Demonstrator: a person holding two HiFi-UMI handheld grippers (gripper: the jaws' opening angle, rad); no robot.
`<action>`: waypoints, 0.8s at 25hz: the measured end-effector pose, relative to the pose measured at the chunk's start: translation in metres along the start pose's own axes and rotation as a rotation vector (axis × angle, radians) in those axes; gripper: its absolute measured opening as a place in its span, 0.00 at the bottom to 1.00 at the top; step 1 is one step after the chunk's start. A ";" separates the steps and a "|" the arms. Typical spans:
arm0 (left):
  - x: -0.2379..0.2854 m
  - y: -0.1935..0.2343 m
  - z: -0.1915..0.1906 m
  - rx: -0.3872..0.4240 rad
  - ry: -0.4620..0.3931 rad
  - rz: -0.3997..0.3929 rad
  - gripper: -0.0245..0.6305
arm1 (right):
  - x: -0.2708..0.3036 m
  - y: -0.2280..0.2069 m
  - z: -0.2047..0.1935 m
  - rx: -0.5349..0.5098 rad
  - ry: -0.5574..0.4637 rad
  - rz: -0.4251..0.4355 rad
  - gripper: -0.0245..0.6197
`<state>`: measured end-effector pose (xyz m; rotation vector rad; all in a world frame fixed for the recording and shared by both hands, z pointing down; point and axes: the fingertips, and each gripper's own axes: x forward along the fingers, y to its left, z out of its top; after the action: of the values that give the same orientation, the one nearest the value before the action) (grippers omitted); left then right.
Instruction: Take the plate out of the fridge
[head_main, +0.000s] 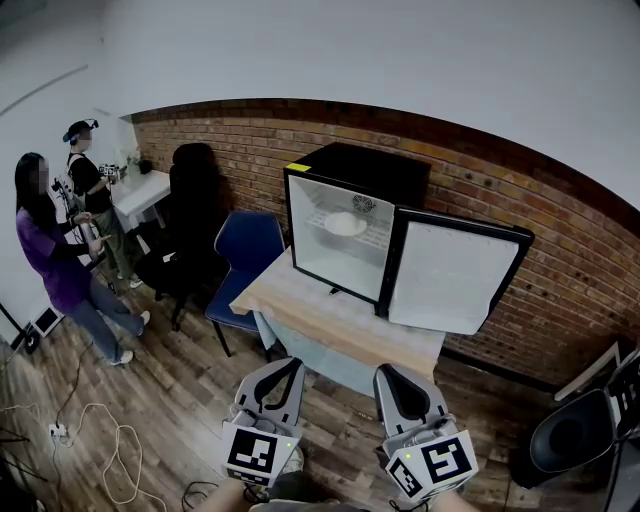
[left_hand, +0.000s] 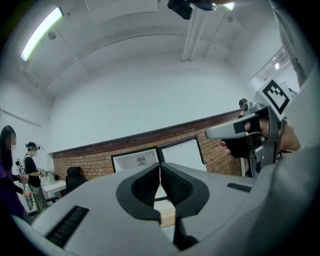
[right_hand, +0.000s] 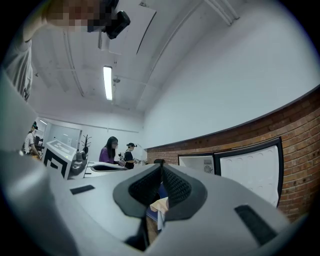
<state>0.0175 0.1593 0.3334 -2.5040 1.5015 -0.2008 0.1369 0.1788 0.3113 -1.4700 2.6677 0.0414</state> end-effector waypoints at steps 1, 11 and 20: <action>0.002 0.001 -0.001 0.002 -0.001 0.002 0.07 | 0.002 -0.001 -0.001 0.001 0.000 0.002 0.09; 0.032 0.023 -0.019 -0.005 -0.012 -0.006 0.07 | 0.038 -0.014 -0.018 -0.009 0.011 -0.005 0.09; 0.088 0.071 -0.037 -0.025 -0.002 -0.033 0.07 | 0.108 -0.038 -0.034 -0.006 0.034 -0.033 0.09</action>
<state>-0.0099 0.0451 0.3518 -2.5486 1.4722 -0.1859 0.1090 0.0650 0.3353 -1.5292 2.6709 0.0220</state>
